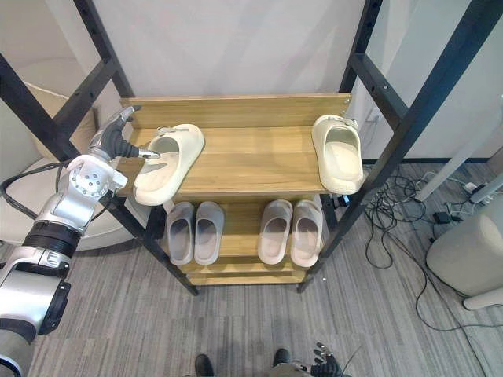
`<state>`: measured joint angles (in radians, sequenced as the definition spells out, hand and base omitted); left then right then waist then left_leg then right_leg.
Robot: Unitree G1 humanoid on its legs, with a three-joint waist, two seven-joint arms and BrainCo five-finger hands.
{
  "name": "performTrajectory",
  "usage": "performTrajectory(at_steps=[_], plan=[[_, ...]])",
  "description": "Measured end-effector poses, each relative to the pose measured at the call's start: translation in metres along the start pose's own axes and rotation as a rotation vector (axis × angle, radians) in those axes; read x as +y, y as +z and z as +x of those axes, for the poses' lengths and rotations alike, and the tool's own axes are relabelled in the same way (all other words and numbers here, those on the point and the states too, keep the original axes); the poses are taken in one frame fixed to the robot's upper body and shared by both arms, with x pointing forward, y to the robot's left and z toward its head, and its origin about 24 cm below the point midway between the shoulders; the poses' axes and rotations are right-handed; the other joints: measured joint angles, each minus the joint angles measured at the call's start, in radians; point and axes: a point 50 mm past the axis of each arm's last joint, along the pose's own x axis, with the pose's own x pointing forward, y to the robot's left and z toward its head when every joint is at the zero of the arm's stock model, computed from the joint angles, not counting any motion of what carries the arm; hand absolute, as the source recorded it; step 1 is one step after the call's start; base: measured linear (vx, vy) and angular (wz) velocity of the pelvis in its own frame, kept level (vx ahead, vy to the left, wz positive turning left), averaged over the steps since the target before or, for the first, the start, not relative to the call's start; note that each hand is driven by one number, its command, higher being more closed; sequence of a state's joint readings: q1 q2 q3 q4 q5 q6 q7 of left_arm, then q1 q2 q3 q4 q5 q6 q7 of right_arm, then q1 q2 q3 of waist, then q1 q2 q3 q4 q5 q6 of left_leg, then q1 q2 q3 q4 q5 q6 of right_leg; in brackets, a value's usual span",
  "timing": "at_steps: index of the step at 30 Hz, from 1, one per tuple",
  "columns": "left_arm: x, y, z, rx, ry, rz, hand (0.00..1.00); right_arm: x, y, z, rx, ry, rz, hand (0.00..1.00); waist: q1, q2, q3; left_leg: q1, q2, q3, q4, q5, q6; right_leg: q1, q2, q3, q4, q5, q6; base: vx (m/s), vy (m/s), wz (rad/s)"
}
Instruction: Organize the slippers on the shoe rack
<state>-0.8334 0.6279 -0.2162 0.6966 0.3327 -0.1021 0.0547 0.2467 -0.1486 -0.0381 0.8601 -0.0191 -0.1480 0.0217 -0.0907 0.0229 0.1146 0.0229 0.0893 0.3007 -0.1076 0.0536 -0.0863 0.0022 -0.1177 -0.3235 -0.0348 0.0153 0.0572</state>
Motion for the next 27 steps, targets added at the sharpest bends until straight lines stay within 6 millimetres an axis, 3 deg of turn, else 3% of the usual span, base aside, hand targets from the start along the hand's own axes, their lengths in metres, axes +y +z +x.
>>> performTrajectory(at_steps=[9,10,18,27], plan=[[-0.005,0.001,0.003,0.024,-0.018,0.037,0.0,0.0,0.0,0.0,-0.003,-0.016,0.052,0.0,-0.003,0.002,0.003,-0.006,-0.001,0.0,0.004,0.007,0.001,-0.01,-0.001,0.003,0.009,0.002,-0.002,0.0,0.0,0.0],[-0.005,0.0,0.004,0.034,-0.017,0.039,1.0,-0.001,0.0,0.0,-0.005,-0.018,0.059,0.0,-0.006,0.003,0.007,-0.006,-0.002,0.0,0.004,0.007,0.001,-0.011,-0.001,0.003,0.01,0.003,-0.002,0.0,0.0,0.0],[-0.005,-0.005,0.008,0.093,0.004,0.039,1.0,-0.001,0.001,-0.001,-0.012,-0.026,0.101,0.0,-0.015,0.006,0.018,-0.009,-0.004,0.004,-0.001,0.011,0.004,-0.016,-0.004,0.007,0.011,0.008,-0.002,-0.03,0.004,-0.01],[-0.018,-0.001,0.009,0.123,0.033,-0.044,1.0,-0.002,-0.002,-0.002,-0.005,-0.054,0.184,0.0,-0.014,0.005,0.019,-0.021,-0.009,-0.003,0.004,0.016,0.01,-0.021,-0.007,0.002,0.012,0.019,-0.008,0.0,0.001,0.04]])
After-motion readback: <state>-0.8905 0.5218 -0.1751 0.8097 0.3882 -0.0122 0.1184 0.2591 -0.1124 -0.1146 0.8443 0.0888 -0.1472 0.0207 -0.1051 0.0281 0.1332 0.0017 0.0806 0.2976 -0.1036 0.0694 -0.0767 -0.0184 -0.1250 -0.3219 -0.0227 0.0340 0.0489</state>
